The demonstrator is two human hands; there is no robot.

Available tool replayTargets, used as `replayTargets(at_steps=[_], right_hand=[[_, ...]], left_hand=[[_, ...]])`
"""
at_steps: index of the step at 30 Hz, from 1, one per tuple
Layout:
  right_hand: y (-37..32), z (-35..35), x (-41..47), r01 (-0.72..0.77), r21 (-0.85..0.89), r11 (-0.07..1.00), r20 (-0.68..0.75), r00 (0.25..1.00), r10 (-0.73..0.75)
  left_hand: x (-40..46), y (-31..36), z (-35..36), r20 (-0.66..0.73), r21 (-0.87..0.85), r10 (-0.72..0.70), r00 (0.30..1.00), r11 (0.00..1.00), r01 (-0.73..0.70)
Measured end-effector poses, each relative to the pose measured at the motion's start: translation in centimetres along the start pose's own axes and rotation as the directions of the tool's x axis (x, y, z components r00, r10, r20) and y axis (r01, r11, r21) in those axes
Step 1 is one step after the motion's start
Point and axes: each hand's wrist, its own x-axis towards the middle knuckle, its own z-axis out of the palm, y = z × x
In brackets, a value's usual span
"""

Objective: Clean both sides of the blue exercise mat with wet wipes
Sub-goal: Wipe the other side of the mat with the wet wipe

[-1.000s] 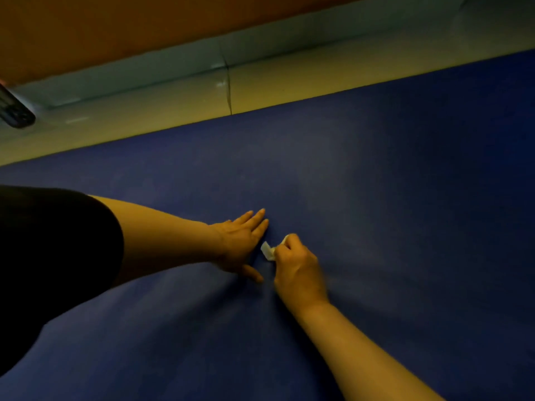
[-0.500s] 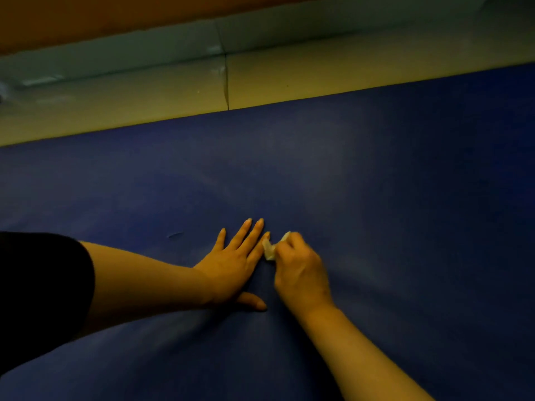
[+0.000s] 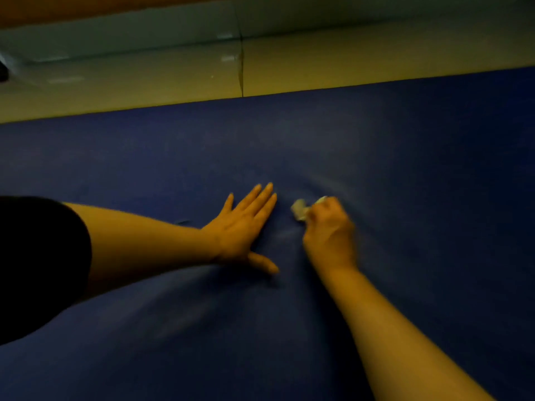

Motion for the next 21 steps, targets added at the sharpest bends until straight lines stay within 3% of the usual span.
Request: replayTargets(at_steps=[3,4,6,8,10,12,14,17,19,21], right_hand=[[2.2,-1.4,2.5,-0.236,-0.065,0.970,-0.102,0.968,0.229],[1.6,-1.1,2.4,-0.248,-0.066,0.966,-0.148,0.960,0.237],[-0.6,0.5,1.0,-0.087,-0.020,0.996,-0.175,0.981,0.083],[-2.5,2.5,-1.3,0.177,0.009,0.984,-0.041,0.983,-0.177],[-2.9,3.2,-1.7,0.305,0.024,0.952,0.106,0.946,-0.306],[-1.6,2.7,0.3,0.275,-0.015,0.961,0.115,0.956,-0.271],[0.1,1.6,3.0,0.149,-0.101,0.984,-0.006,0.989,-0.150],[1.0,0.8,5.0,-0.060,-0.077,0.995,-0.186,0.981,0.045],[-0.7,1.8,3.7,0.017,-0.054,0.998,-0.188,0.982,-0.027],[-2.5,3.1,1.9,0.228,0.006,0.974,-0.033,0.973,-0.228]], left_hand=[[1.7,-1.4,-2.6,-0.041,-0.023,-0.030,0.999,0.999,0.029],[2.3,-1.8,-3.2,-0.030,-0.020,-0.039,0.999,0.999,0.038],[3.2,-2.0,-3.4,0.011,0.017,-0.059,0.998,0.998,0.059],[3.9,-1.5,-3.1,0.053,0.069,-0.075,0.996,0.995,0.071],[4.2,-1.1,-2.7,0.073,0.078,-0.089,0.993,0.993,0.084],[4.1,-1.2,-2.5,0.052,0.065,-0.083,0.995,0.995,0.080],[3.8,-1.6,-2.5,0.042,0.042,-0.068,0.997,0.997,0.066],[3.9,-1.7,-2.5,0.057,0.032,-0.067,0.996,0.997,0.066],[4.0,-1.5,-2.4,0.055,0.044,-0.067,0.996,0.997,0.064],[4.0,-1.6,-2.3,0.044,0.041,-0.062,0.997,0.997,0.061]])
